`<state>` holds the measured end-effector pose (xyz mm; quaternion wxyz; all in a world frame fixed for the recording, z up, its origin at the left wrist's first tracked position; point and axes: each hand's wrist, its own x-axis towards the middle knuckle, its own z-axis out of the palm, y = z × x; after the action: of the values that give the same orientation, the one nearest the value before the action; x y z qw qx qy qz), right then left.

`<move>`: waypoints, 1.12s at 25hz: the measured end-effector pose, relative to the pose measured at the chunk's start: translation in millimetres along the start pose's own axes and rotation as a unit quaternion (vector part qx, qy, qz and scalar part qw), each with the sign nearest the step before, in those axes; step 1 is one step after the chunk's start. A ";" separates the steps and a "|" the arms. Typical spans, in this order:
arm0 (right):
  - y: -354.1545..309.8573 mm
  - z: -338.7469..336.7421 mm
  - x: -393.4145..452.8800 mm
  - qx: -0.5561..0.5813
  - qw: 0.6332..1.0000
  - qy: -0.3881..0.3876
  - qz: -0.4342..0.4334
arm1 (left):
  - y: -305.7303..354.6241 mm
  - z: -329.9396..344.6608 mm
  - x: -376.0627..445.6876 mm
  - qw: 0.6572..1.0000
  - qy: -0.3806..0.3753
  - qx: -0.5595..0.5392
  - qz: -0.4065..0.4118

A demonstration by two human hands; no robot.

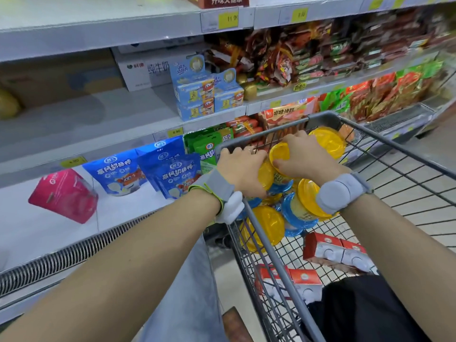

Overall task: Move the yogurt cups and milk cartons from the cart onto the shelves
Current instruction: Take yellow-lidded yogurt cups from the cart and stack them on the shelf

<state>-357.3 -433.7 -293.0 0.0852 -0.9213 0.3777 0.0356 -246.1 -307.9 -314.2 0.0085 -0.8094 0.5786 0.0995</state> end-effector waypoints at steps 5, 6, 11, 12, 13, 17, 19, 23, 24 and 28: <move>5.5 2.9 2.2 -0.010 0.999 -0.038 -0.002 | -1.2 -1.2 -0.7 1.000 -0.006 -0.002 -0.002; 4.8 3.7 2.7 -0.009 0.999 -0.037 -0.003 | -1.6 -1.2 -1.0 1.000 -0.006 -0.008 -0.004; 5.4 7.0 6.6 -0.016 1.000 -0.016 -0.014 | -0.2 -2.0 -5.4 0.999 0.025 -0.023 -0.016; 5.5 7.7 6.6 -0.016 1.000 -0.011 -0.016 | 0.2 -2.2 -6.1 0.999 0.033 -0.027 -0.018; 5.3 8.1 6.5 -0.015 1.000 -0.006 -0.016 | 0.8 -2.8 -6.3 0.998 0.041 -0.033 -0.018; 4.9 10.9 5.7 -0.004 1.000 0.008 -0.017 | 1.5 -3.3 -8.0 0.996 0.066 -0.062 -0.019; 6.6 11.8 4.2 0.009 1.000 0.015 -0.016 | 1.3 -1.4 -8.5 0.994 0.076 -0.079 -0.023; 7.4 13.9 2.5 0.023 0.999 0.030 -0.022 | -1.4 0.3 -9.1 0.990 0.093 -0.100 -0.025; 6.9 14.0 2.1 0.027 0.999 0.035 -0.023 | -1.3 0.2 -9.4 0.989 0.101 -0.109 -0.026; 3.5 11.3 1.9 0.039 0.998 0.042 -0.023 | -3.8 1.8 -10.4 0.978 0.131 -0.163 -0.022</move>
<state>-358.4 -435.4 -304.9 0.1063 -0.9265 0.3604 -0.0196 -246.0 -296.7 -314.6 -0.1972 -0.8185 0.5328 0.0854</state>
